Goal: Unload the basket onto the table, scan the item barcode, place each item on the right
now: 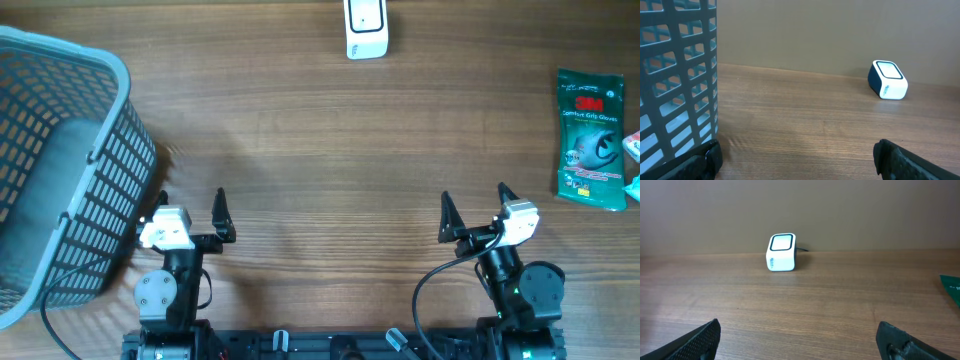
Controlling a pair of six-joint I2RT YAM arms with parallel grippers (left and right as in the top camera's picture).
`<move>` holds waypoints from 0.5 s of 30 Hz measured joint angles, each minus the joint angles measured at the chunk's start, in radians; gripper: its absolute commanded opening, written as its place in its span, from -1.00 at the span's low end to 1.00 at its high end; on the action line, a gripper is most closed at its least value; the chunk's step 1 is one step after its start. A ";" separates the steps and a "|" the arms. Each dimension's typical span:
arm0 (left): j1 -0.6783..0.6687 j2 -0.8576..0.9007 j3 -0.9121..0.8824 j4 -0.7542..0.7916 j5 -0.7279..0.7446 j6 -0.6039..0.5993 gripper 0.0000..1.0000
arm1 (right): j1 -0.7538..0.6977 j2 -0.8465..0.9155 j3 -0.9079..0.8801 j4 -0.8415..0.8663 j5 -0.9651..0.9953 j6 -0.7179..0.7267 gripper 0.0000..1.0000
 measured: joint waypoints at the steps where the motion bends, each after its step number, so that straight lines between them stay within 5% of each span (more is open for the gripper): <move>1: 0.000 0.000 0.000 0.000 0.000 0.000 1.00 | 0.000 0.000 0.000 0.000 0.000 0.000 1.00; 15: 0.000 0.000 0.000 0.000 0.000 0.000 1.00 | 0.000 0.000 0.000 0.000 0.000 0.000 0.99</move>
